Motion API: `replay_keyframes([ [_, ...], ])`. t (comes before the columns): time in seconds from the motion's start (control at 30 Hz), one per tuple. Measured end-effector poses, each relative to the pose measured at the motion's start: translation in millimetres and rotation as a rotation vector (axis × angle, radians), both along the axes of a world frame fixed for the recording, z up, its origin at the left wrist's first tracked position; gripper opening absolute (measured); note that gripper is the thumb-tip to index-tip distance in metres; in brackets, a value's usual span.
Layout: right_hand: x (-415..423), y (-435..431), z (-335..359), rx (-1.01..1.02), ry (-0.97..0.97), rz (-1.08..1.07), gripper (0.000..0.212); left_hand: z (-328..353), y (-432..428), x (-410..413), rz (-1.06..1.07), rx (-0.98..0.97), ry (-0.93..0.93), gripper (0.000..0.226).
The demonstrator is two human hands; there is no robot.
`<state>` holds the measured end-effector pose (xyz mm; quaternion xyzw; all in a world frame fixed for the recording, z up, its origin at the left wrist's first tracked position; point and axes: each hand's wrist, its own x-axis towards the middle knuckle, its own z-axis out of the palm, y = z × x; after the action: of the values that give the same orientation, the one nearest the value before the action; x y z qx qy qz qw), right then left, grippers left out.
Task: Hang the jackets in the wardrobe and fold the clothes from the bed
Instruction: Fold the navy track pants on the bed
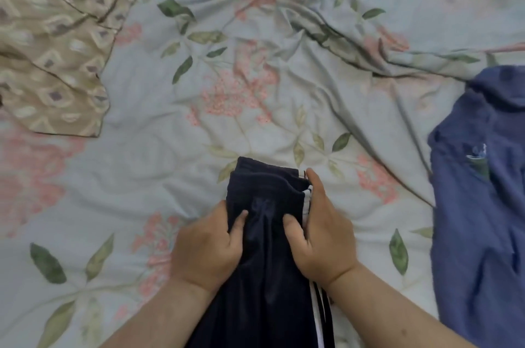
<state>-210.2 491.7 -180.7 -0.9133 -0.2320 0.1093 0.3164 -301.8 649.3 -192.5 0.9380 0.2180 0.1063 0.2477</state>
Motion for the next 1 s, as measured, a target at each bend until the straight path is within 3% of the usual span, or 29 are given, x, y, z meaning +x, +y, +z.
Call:
replay_keyframes([
  [0.1,20,17,10,-0.031,0.047,-0.088,0.069,11,9,24,0.07,0.085,0.101,0.026],
  [0.2,82,40,10,-0.079,-0.157,-0.136,0.062,13,40,85,0.047,0.194,0.108,0.03],
  [0.33,162,67,3,-0.128,-0.281,-0.187,0.045,8,82,167,-0.089,0.368,0.025,0.032],
  [0.63,218,90,-24,-0.226,-0.269,-0.306,0.038,-19,112,238,0.022,0.211,-0.031,0.038],
  [0.77,218,93,-15,-0.225,-0.178,-0.318,0.042,-18,114,243,0.044,0.178,-0.022,0.037],
  [0.87,198,79,6,-0.003,0.025,-0.307,0.063,-17,112,244,0.048,0.167,0.029,0.038],
  [0.93,147,54,17,0.124,0.074,-0.259,0.082,-20,113,243,0.056,0.163,0.049,0.039],
  [1.0,75,22,22,0.079,0.021,-0.203,0.086,-21,115,242,0.063,0.16,0.059,0.04],
])
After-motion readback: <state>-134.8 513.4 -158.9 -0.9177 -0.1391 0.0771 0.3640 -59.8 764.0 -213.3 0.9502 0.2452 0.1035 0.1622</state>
